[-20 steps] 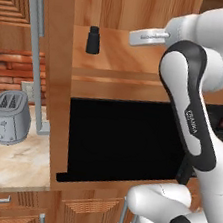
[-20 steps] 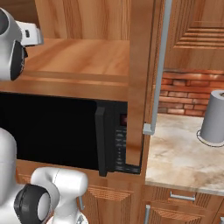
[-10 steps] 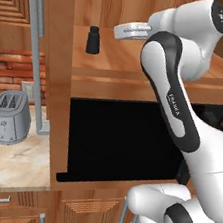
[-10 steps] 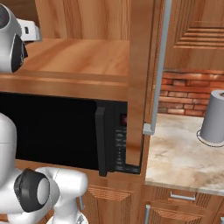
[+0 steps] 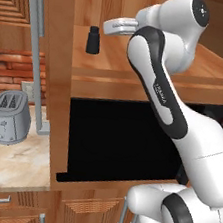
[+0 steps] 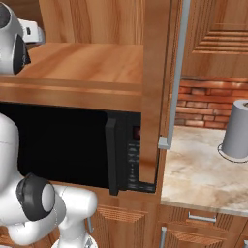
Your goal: Collect the paprika, ketchup, and shaker from the cabinet and place them next to the stove.
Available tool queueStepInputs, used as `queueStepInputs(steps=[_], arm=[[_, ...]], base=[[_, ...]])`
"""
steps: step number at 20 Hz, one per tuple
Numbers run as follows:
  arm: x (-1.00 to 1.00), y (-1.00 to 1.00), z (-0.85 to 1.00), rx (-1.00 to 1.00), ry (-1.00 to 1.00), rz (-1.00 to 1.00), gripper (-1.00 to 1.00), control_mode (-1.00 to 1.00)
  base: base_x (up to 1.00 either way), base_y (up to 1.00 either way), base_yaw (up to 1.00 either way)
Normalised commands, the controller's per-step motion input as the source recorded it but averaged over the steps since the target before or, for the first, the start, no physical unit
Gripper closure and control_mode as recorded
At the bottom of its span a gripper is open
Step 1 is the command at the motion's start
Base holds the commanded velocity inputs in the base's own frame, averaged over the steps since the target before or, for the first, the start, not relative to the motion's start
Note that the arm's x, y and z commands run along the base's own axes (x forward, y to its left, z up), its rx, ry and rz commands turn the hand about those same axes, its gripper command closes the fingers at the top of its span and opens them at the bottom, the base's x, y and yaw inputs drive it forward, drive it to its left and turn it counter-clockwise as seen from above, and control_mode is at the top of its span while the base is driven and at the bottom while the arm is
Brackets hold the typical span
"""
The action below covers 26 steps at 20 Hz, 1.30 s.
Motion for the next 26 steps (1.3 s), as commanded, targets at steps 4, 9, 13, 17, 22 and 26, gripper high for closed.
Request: queueStepInputs(steps=[4,9,13,17,22,26], arm=[[0.18,0.00,-0.16,-0.01,0.00,0.00,-1.00,-1.00],[0.13,0.00,-0.18,-0.01,0.00,0.00,-1.00,-1.00],[0.25,0.02,-0.02,0.00,0.00,0.00,-1.00,-1.00],[0.32,0.10,0.00,0.00,0.01,0.00,-1.00,-1.00],[0.24,0.15,-0.04,0.00,0.03,0.00,-1.00,-1.00],[0.09,0.23,-0.11,0.00,0.01,0.00,-1.00,-1.00]], base=[[0.00,0.00,0.00],[0.00,0.00,0.00],[0.00,0.00,0.00],[0.00,0.00,0.00],[0.00,0.00,0.00],[0.00,0.00,0.00]])
